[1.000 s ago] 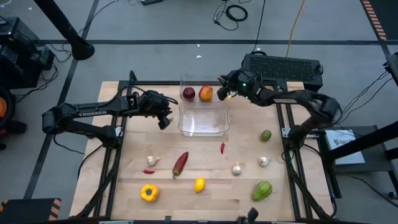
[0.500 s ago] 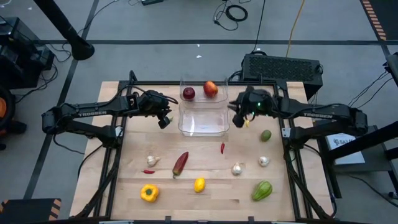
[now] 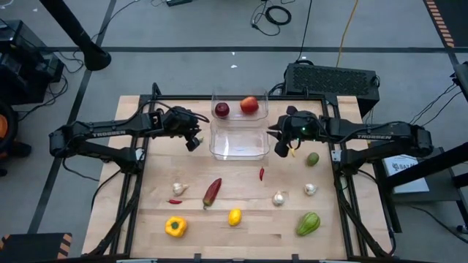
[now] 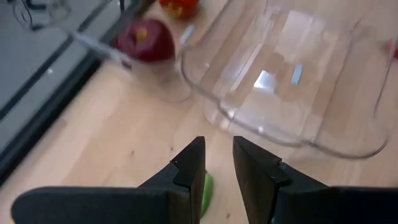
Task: Sort produce into baskets
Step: Put the top lemon into the top transparent bin
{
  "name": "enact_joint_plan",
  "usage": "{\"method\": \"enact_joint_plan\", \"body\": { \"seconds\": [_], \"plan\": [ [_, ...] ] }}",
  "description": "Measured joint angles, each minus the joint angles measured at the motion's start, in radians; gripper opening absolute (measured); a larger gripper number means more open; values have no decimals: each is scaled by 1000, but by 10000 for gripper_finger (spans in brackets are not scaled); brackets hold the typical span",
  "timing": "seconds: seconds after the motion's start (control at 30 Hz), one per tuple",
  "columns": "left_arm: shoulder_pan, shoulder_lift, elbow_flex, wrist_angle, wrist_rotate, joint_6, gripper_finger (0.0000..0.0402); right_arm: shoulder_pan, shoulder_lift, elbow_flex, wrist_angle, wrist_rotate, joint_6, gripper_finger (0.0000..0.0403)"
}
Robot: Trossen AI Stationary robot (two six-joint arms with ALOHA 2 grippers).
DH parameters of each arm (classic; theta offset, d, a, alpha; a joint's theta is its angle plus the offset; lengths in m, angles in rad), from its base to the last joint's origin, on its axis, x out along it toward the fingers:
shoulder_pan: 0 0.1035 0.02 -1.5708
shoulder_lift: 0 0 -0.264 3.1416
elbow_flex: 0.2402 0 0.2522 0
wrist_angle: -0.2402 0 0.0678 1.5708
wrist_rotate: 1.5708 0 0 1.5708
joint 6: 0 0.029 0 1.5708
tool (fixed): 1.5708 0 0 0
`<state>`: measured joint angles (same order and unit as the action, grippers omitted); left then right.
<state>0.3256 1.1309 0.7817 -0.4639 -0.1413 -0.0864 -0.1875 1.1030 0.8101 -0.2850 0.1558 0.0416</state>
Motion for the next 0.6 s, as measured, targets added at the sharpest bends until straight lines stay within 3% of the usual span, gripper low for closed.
{"method": "enact_joint_plan", "body": {
  "seconds": [0.33,0.6],
  "plan": [
    [0,1,-25,-159,-27,-14,90,31,0,0,-69,-5,102,73],
    [0,0,-25,-167,-101,-93,90,60,0,0,-31,-5,90,73]
  ]
}}
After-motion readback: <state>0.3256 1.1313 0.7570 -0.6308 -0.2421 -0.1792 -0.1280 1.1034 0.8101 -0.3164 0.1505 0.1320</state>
